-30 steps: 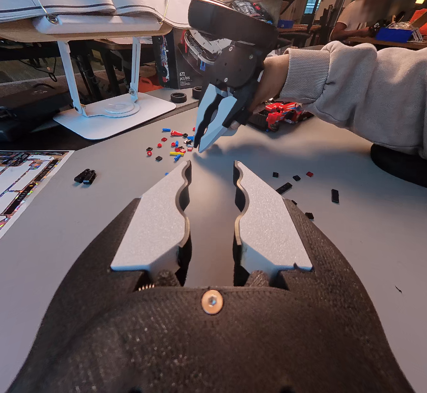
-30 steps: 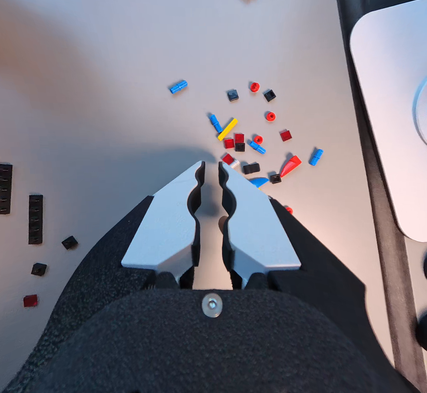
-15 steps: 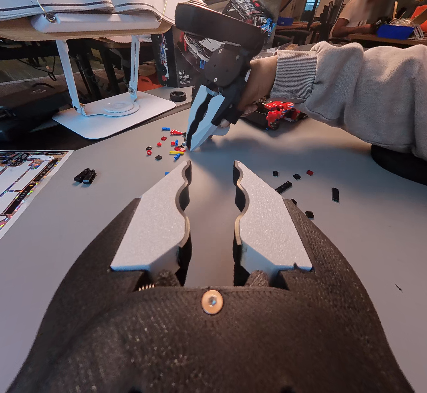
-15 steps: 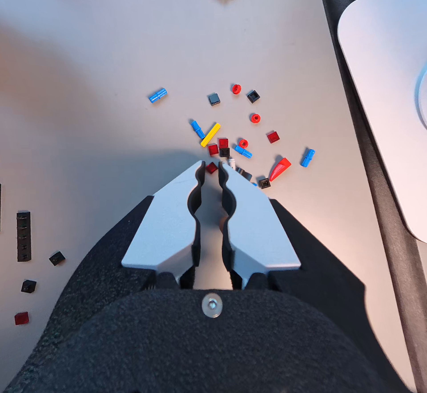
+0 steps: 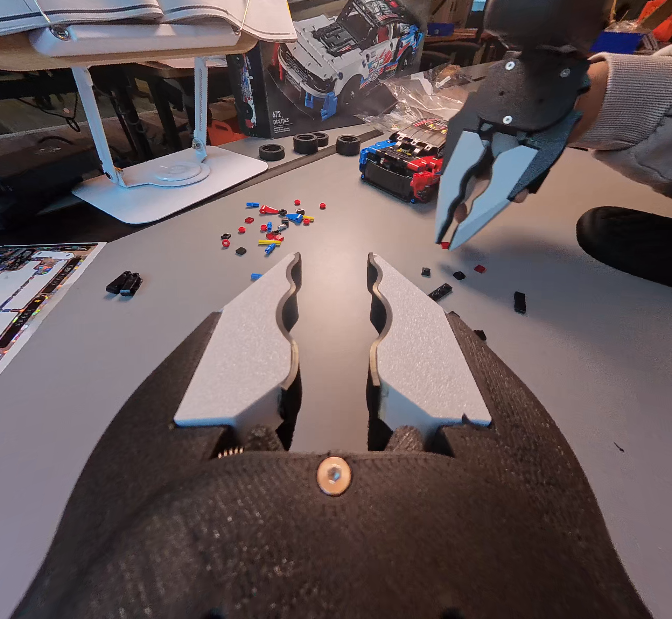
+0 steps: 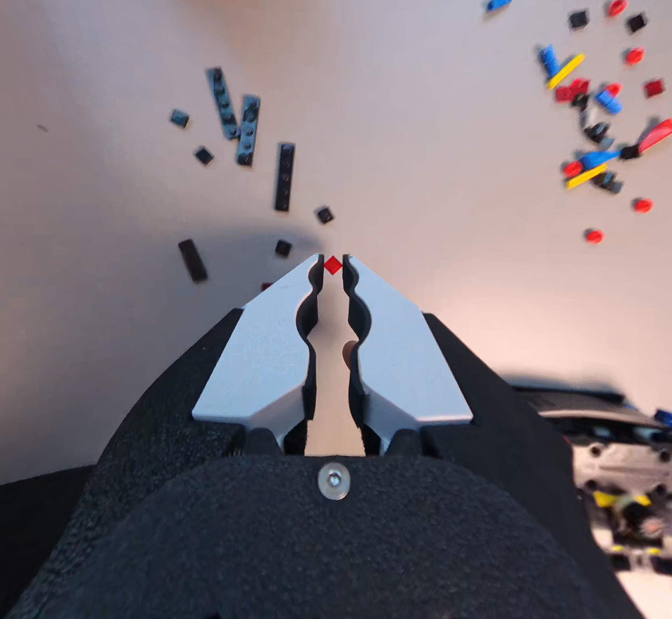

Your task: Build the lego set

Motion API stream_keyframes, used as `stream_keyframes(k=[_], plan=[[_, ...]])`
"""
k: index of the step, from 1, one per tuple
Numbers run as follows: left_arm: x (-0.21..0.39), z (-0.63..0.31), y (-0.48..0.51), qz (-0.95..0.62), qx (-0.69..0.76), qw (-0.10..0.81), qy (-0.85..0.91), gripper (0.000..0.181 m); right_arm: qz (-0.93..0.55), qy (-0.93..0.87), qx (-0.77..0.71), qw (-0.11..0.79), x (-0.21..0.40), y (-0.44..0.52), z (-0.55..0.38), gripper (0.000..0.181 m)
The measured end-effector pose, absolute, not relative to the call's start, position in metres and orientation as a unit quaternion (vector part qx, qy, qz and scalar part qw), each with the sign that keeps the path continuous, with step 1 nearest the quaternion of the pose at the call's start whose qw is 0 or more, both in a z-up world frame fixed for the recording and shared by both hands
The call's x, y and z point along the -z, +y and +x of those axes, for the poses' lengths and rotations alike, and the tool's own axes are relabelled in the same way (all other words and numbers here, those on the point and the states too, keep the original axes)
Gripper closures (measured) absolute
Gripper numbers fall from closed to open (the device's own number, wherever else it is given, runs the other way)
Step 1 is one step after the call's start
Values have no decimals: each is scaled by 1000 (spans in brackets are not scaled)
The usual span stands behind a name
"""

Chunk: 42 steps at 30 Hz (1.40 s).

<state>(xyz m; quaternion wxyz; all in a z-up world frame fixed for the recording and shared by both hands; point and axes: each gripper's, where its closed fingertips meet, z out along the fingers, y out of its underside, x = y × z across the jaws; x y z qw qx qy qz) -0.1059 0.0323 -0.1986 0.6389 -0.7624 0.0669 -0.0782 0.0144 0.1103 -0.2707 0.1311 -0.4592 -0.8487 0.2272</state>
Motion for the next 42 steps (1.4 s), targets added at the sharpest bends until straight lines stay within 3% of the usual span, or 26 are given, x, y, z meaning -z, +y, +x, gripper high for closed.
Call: stream_keyframes(k=[9, 13, 20, 25, 30, 42], plan=[[202, -111, 32, -768, 53, 635, 67, 147, -482, -834, -224, 145, 286, 101, 54, 173], [202, -112, 31, -769, 47, 634, 68, 147, -470, -841, -220, 155, 278, 102, 50, 163], [201, -111, 31, -767, 54, 636, 68, 147, -456, -817, -264, 232, 229, 114, -15, 168], [200, -111, 31, -766, 56, 637, 69, 147, -499, -777, -251, 291, 241, 148, -97, 171], [197, -112, 30, -762, 57, 642, 67, 148, -537, -771, -241, 243, 274, 164, -133, 170], [199, -112, 31, -763, 67, 640, 65, 148, -532, -782, -241, 217, 284, 173, -142, 171]])
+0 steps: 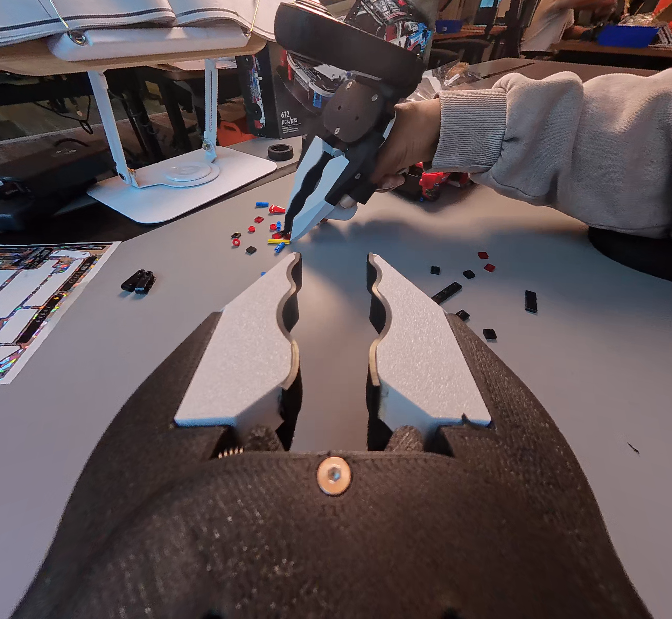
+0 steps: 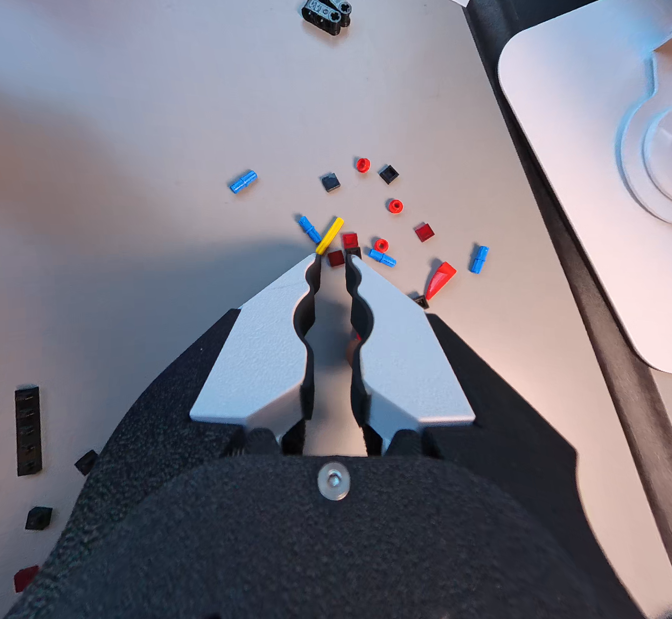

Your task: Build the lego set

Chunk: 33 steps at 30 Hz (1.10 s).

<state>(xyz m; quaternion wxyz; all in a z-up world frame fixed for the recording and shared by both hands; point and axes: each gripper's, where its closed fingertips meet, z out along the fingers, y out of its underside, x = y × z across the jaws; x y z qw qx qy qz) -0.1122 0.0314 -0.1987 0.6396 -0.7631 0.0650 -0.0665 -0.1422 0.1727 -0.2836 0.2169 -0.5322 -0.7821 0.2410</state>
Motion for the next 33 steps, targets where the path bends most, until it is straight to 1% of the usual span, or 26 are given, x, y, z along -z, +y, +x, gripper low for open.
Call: stream_keyframes(k=[6, 12, 16, 19, 26, 33], plan=[[200, -114, 32, -765, 67, 638, 63, 148, -522, -793, -234, 208, 285, 174, -145, 168], [202, -111, 32, -766, 73, 635, 65, 147, -508, -805, -241, 190, 286, 170, -144, 176], [200, -112, 32, -765, 73, 636, 63, 148, -507, -806, -242, 187, 285, 167, -136, 176], [199, -111, 31, -764, 71, 638, 66, 148, -497, -807, -259, 185, 272, 152, -107, 176], [201, -104, 32, -766, 71, 634, 78, 147, -469, -835, -253, 134, 266, 110, 15, 176], [206, -112, 32, -773, 53, 628, 71, 147, -475, -839, -230, 132, 282, 96, 57, 176]])
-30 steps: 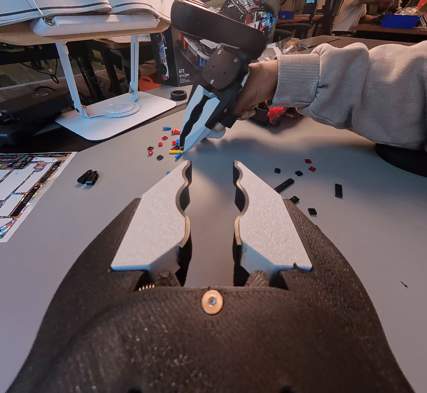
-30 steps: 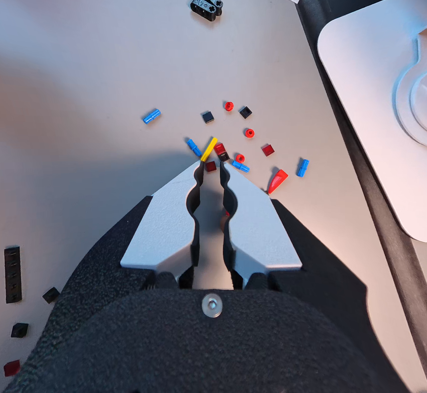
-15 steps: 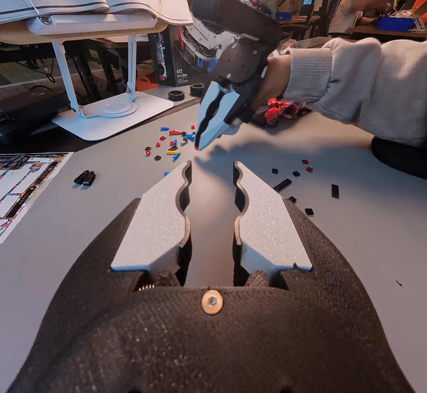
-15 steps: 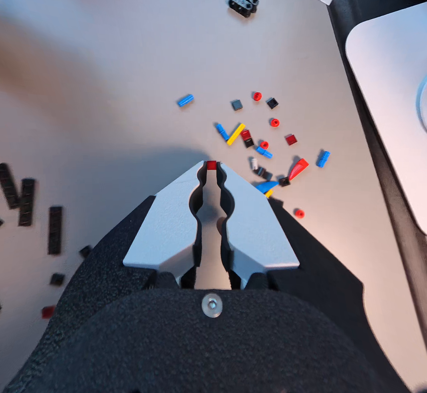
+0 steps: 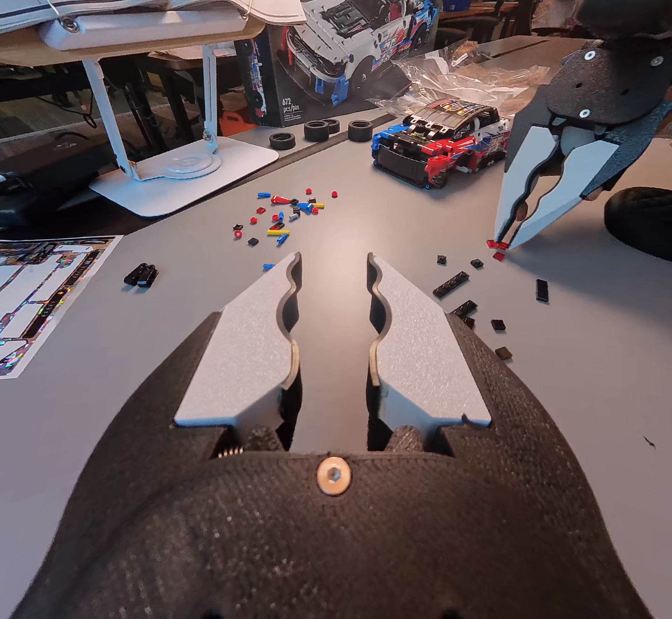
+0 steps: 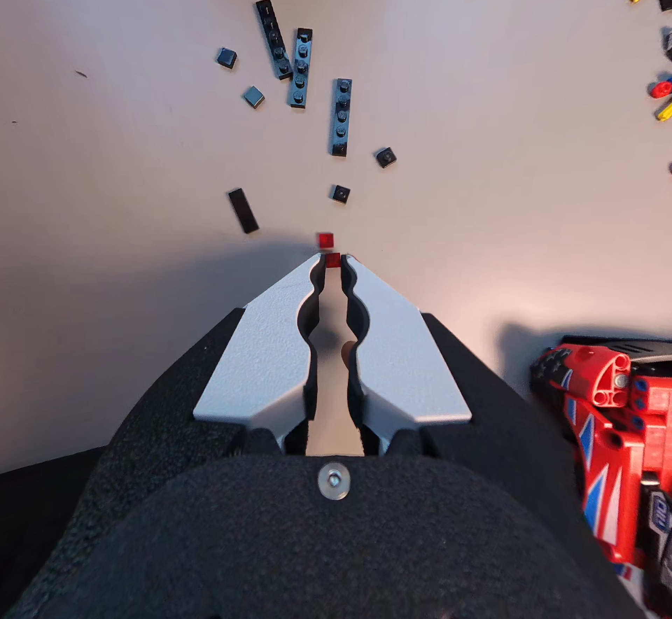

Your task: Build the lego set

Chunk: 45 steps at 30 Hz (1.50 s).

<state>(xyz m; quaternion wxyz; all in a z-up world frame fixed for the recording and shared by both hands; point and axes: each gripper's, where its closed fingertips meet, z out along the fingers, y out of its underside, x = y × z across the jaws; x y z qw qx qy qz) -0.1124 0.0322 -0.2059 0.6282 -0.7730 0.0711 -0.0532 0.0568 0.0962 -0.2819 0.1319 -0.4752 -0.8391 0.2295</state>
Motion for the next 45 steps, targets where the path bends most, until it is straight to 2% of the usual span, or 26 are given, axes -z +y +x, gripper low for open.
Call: stream_keyframes(k=[11, 17, 21, 25, 31, 45], plan=[[205, -115, 31, -773, 38, 629, 74, 148, -470, -838, -232, 152, 278, 92, 58, 168], [206, -113, 32, -774, 45, 627, 77, 147, -474, -790, -294, 255, 223, 107, -6, 171], [205, -114, 32, -773, 44, 629, 75, 147, -490, -770, -281, 296, 217, 137, -67, 176], [204, -114, 31, -771, 48, 630, 73, 147, -482, -781, -278, 284, 235, 156, -118, 176], [204, -111, 31, -770, 59, 631, 74, 148, -426, -849, -245, 197, 273, 165, -146, 163], [206, -110, 32, -772, 84, 627, 65, 147, -383, -890, -224, 105, 284, 173, -159, 167]])
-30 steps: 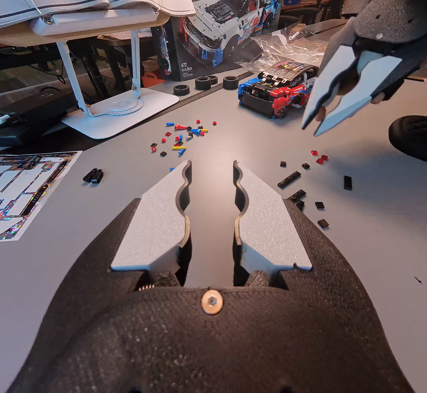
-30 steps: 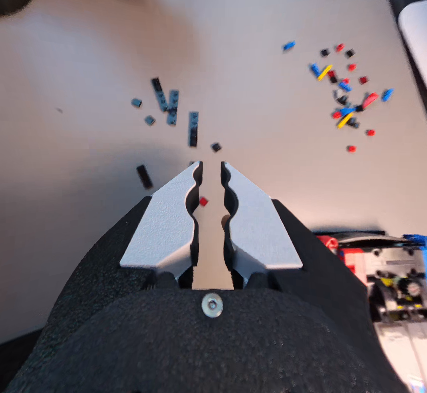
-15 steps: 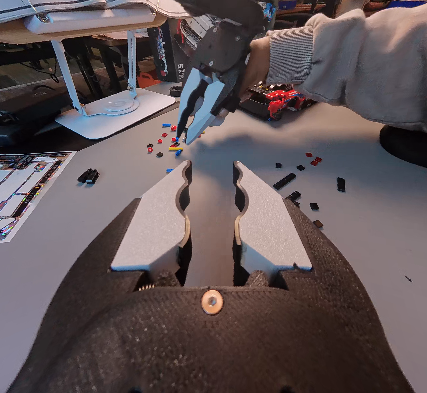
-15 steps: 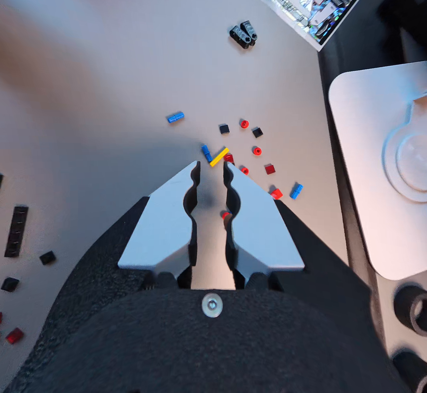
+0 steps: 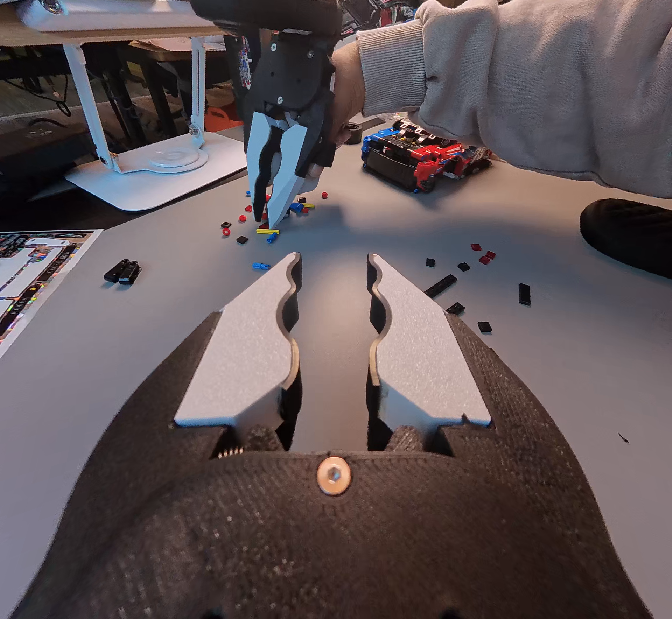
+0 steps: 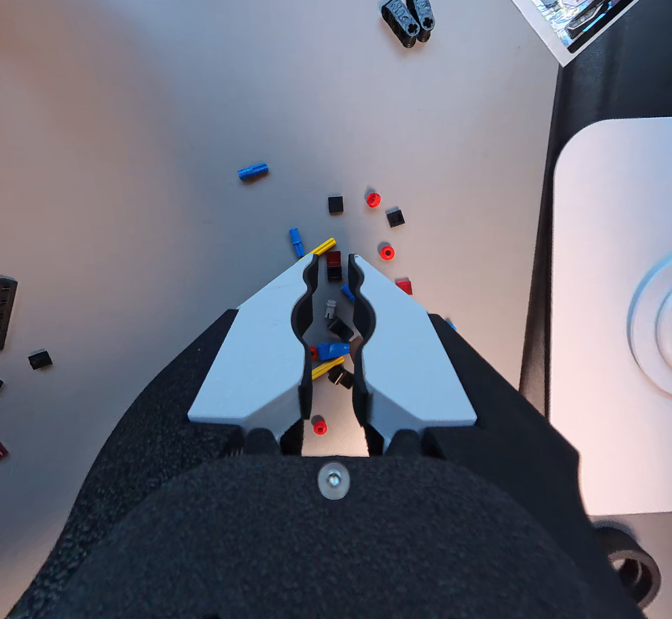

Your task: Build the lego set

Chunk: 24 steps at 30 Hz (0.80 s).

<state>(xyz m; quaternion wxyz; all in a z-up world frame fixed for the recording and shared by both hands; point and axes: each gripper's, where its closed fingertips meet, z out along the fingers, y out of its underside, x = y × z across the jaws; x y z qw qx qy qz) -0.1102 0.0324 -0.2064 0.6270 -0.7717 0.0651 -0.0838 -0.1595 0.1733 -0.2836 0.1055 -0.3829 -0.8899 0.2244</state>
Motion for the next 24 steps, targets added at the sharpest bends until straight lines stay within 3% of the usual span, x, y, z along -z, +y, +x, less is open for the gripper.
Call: stream_keyframes(k=[11, 14, 18, 24], plan=[[207, -110, 32, -773, 85, 625, 66, 147, -370, -901, -203, 100, 287, 170, -158, 176], [206, -109, 32, -773, 83, 626, 68, 147, -370, -887, -254, 113, 264, 150, -147, 176], [205, -106, 32, -773, 85, 625, 72, 147, -355, -890, -260, 124, 235, 125, -88, 176], [208, -102, 33, -775, 81, 621, 81, 147, -388, -890, -218, 98, 258, 102, 29, 176]])
